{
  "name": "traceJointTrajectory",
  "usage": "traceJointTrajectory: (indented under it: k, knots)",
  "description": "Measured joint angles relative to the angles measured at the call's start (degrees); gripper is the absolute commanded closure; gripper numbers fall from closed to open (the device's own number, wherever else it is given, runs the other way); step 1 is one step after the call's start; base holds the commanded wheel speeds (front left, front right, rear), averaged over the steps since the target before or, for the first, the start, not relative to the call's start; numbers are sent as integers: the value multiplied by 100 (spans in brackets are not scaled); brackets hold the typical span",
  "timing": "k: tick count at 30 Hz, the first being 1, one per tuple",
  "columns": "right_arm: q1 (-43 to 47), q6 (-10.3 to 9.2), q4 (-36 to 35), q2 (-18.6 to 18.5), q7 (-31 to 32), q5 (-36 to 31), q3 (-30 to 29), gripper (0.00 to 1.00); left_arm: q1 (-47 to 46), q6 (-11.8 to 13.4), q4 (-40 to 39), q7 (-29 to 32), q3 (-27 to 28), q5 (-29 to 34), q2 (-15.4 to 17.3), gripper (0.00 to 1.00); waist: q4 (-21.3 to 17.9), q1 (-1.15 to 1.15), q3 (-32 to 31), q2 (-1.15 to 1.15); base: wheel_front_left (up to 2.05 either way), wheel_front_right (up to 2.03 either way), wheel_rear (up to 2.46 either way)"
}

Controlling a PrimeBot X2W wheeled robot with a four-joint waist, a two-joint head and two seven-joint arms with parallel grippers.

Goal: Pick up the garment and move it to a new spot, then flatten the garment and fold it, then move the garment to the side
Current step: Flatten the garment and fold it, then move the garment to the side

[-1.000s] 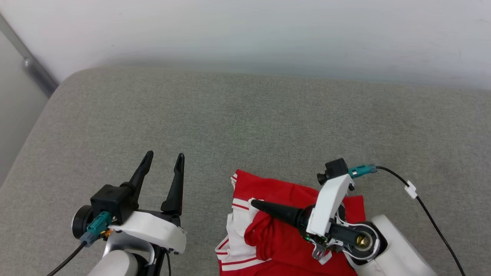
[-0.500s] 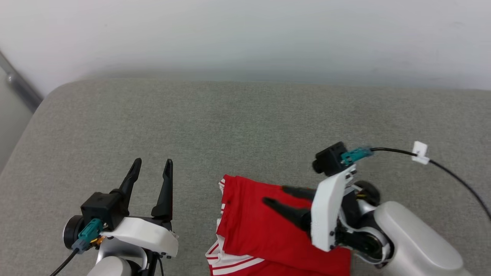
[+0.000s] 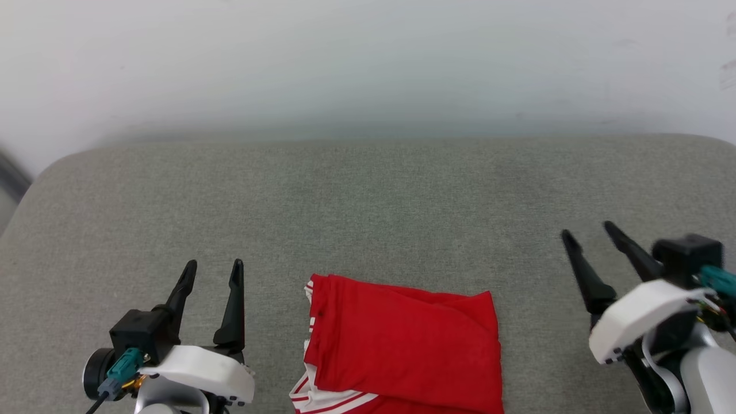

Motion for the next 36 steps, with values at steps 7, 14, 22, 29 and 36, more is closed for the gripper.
traceJointTrajectory:
  k: [7, 14, 22, 29, 36]
  knots:
    - [871, -1, -702, 676, -547, -612, -966, 0, 197, 38, 125, -32, 34, -11, 71, 0, -80, 0, -193, 0, 0, 0, 0]
    - [1600, 0, -1172, 979, -515, -850, -987, 0, 391, 105, 153, -59, 27, 15, 47, 0, -113, 0, -305, 0, 0, 0, 0]
    - [1629, 0, -1390, 1065, -409, -960, -896, 0, 399, 105, 211, -77, 65, 3, 43, 0, -156, -1, -264, 0, 0, 0, 0]
    - [1562, -1, -1424, 1077, -394, -975, -907, 0, 391, 104, 233, -82, 87, -8, 31, 0, -164, -1, -239, 0, 0, 0, 0]
    - [1412, 0, -1128, 982, 166, -271, -1325, 0, 330, 156, 147, -120, 240, 5, -13, 0, -147, 0, -90, 0, 0, 0, 0]
